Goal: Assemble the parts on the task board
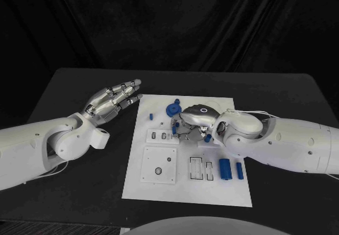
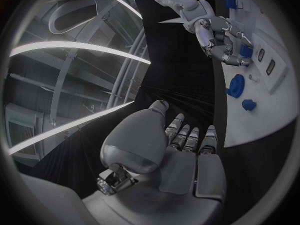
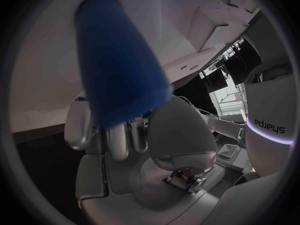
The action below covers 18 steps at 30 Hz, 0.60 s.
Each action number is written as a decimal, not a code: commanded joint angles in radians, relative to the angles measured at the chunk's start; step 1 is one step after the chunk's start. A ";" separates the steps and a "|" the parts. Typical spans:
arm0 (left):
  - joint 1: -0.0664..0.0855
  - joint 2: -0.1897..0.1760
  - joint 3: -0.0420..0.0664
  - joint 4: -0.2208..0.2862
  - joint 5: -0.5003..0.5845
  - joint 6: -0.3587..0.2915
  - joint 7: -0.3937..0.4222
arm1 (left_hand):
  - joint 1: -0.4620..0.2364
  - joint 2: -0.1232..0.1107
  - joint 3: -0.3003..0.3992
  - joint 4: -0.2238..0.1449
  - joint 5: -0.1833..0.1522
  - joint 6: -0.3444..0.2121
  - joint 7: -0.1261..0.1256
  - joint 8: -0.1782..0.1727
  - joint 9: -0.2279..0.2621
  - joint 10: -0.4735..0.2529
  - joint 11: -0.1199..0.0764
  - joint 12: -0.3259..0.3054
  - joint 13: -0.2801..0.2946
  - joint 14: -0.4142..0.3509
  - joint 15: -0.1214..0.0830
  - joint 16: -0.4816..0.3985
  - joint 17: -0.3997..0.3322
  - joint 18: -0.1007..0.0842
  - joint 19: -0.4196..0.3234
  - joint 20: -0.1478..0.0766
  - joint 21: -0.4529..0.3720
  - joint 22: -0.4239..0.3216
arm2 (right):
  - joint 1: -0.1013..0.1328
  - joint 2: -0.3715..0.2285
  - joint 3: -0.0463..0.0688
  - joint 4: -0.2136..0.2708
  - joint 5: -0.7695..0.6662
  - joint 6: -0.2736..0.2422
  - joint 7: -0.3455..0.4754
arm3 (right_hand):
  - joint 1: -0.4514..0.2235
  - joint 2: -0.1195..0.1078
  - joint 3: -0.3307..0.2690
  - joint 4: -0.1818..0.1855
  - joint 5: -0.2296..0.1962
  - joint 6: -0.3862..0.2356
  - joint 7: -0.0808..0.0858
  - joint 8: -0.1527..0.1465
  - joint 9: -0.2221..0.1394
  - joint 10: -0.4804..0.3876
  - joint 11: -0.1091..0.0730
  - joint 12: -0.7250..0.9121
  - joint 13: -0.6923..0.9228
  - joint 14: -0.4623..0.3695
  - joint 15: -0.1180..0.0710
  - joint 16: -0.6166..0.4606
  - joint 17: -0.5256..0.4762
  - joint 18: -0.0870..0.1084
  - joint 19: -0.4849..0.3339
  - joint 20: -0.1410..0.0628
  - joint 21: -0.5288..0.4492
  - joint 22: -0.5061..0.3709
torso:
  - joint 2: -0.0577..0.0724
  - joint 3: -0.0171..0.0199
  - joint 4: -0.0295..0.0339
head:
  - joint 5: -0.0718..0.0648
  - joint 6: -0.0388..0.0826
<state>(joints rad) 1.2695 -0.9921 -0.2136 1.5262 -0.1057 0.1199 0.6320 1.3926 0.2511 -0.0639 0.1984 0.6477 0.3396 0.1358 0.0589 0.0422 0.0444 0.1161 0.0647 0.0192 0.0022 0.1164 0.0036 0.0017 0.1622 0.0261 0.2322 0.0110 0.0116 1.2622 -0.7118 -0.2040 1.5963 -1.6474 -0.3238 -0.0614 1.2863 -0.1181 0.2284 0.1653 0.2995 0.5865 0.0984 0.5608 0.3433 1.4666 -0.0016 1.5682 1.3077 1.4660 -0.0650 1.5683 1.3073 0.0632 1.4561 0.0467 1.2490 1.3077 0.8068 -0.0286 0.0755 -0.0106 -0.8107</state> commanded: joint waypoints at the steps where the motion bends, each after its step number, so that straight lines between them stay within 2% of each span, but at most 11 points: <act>1: -0.001 0.002 0.001 0.001 0.004 0.017 0.004 | -0.011 0.002 0.009 0.000 0.003 0.001 0.005 0.005 0.001 0.002 0.005 0.003 0.000 -0.002 0.006 -0.004 -0.002 0.019 -0.003 0.007 0.007 0.001 | -0.004 -0.001 -0.004 -0.003 -0.009 0.033 -0.011 | -0.017 0.005 -0.018 -0.002 -0.051 -0.003 -0.001 -0.037 -0.018 0.104 0.004 0.003 0.263 0.105 0.005 0.003 0.263 0.006 -0.002 0.001 -0.005 0.169 | 0.000 -0.0001 -0.0002 | 0.000 -0.002; 3: -0.001 0.002 0.001 0.000 0.004 0.018 0.003 | -0.011 0.002 0.009 -0.001 0.003 0.001 0.005 0.005 0.001 0.002 0.005 0.002 0.000 -0.002 0.007 -0.004 -0.002 0.019 -0.002 0.008 0.007 0.001 | -0.005 -0.001 -0.004 -0.003 -0.009 0.033 -0.007 | -0.027 0.006 -0.034 0.000 -0.089 -0.016 -0.003 -0.071 -0.034 0.104 0.003 0.003 0.263 0.105 0.003 0.003 0.263 0.006 -0.002 0.001 -0.008 0.169 | 0.000 -0.0001 0.0001 | 0.000 -0.002; 6: -0.001 0.003 0.001 -0.001 0.004 0.018 0.003 | -0.011 0.002 0.009 -0.001 0.003 0.001 0.005 0.005 0.001 0.002 0.005 0.002 0.000 -0.002 0.007 -0.004 -0.002 0.019 -0.002 0.008 0.007 0.001 | -0.005 -0.002 -0.004 -0.004 -0.009 0.031 -0.003 | -0.032 0.009 -0.048 0.000 -0.112 -0.029 -0.003 -0.105 -0.051 0.104 0.003 0.003 0.263 0.105 0.003 0.003 0.263 0.006 -0.001 0.001 -0.010 0.169 | 0.000 0.0000 0.0001 | -0.001 0.001; 8: -0.001 0.003 0.001 -0.001 0.004 0.017 0.003 | -0.010 0.002 0.010 -0.001 0.003 0.000 0.005 0.005 0.001 0.002 0.005 0.002 0.000 -0.002 0.007 -0.004 -0.002 0.019 -0.002 0.008 0.007 0.001 | -0.005 -0.003 -0.004 -0.005 -0.009 0.027 0.000 | -0.034 0.010 -0.066 0.003 -0.132 -0.067 -0.007 -0.167 -0.086 0.104 0.000 0.003 0.263 0.105 0.000 0.003 0.263 0.008 -0.003 -0.001 -0.020 0.168 | 0.000 -0.0001 0.0001 | 0.000 0.001; 11: -0.001 0.002 0.001 -0.001 0.004 0.016 0.003 | -0.010 0.002 0.010 -0.001 0.003 0.000 0.005 0.005 0.001 0.002 0.005 0.002 0.000 -0.002 0.007 -0.004 -0.002 0.019 -0.002 0.008 0.007 0.001 | -0.005 -0.006 -0.004 -0.005 -0.009 0.015 0.006 | -0.034 0.006 -0.078 0.013 -0.149 -0.084 -0.009 -0.204 -0.109 0.104 -0.003 0.003 0.263 0.105 -0.002 0.003 0.263 0.009 -0.003 -0.003 -0.026 0.167 | 0.000 0.0000 -0.0003 | 0.002 0.001; 12: -0.001 0.001 0.001 -0.001 0.004 0.015 0.004 | -0.010 0.002 0.010 -0.001 0.003 0.000 0.005 0.005 0.001 0.002 0.005 0.002 0.000 -0.002 0.007 -0.004 -0.002 0.019 -0.002 0.008 0.007 0.001 | -0.005 -0.008 -0.004 -0.005 -0.009 0.005 0.011 | -0.029 -0.008 -0.092 0.040 -0.170 -0.165 -0.015 -0.287 -0.166 0.104 -0.008 0.003 0.263 0.105 -0.006 0.003 0.263 0.011 -0.006 -0.006 -0.038 0.164 | 0.000 0.0000 0.0000 | 0.004 0.001; 13: -0.001 0.001 0.001 -0.001 0.004 0.014 0.004 | -0.010 0.002 0.011 -0.002 0.003 -0.001 0.005 0.005 0.000 0.001 0.005 0.001 0.000 -0.002 0.007 -0.004 -0.002 0.019 -0.002 0.008 0.007 0.001 | -0.004 -0.010 -0.004 -0.004 -0.009 -0.003 0.014 | -0.027 -0.012 -0.094 0.047 -0.172 -0.171 -0.016 -0.295 -0.172 0.104 -0.009 0.003 0.263 0.105 -0.007 0.003 0.263 0.011 -0.006 -0.007 -0.040 0.164 | 0.000 -0.0001 0.0001 | 0.004 0.001; 16: -0.001 -0.002 0.001 0.000 0.004 0.011 0.004 | -0.010 0.002 0.011 -0.002 0.003 -0.001 0.005 0.005 0.000 0.001 0.005 0.001 0.000 -0.002 0.007 -0.004 -0.002 0.019 -0.002 0.008 0.007 0.001 | -0.004 -0.020 -0.003 0.002 -0.009 -0.040 0.031 | -0.005 -0.039 -0.109 0.108 -0.194 -0.199 -0.020 -0.336 -0.205 0.104 -0.014 0.003 0.263 0.105 -0.011 0.003 0.263 0.010 -0.004 -0.010 -0.042 0.164 | 0.000 -0.0001 0.0002 | 0.006 0.002; 18: -0.001 -0.003 0.001 0.000 0.004 0.009 0.005 | -0.010 0.002 0.011 -0.002 0.003 -0.001 0.005 0.005 0.000 0.001 0.005 0.001 0.000 -0.002 0.007 -0.004 -0.002 0.019 -0.002 0.008 0.007 0.001 | -0.004 -0.025 -0.003 0.007 -0.009 -0.058 0.037 | 0.000 -0.047 -0.114 0.122 -0.199 -0.208 -0.022 -0.345 -0.212 0.104 -0.014 0.003 0.263 0.105 -0.012 0.003 0.263 0.010 -0.004 -0.012 -0.042 0.165 | 0.000 -0.0001 0.0002 | 0.008 0.003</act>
<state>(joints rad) 1.2691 -0.9947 -0.2136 1.5238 -0.1057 0.1231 0.6254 1.3926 0.2511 -0.0586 0.1985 0.6477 0.3395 0.1358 0.0589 0.0422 0.0444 0.1161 0.0647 0.0191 0.0022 0.1164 0.0036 0.0009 0.1622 0.0261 0.2322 0.0148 0.0116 1.2621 -0.7324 -0.2063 1.5973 -1.6473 -0.3362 -0.0452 1.2875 -0.1568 0.1167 0.2782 0.1029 0.3832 0.0771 0.2212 0.1347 1.4673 -0.0095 1.5682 1.3075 1.4658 -0.0727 1.5683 1.3073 0.0628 1.4521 0.0427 1.2119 1.3076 0.8069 -0.0287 0.0755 -0.0047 -0.8088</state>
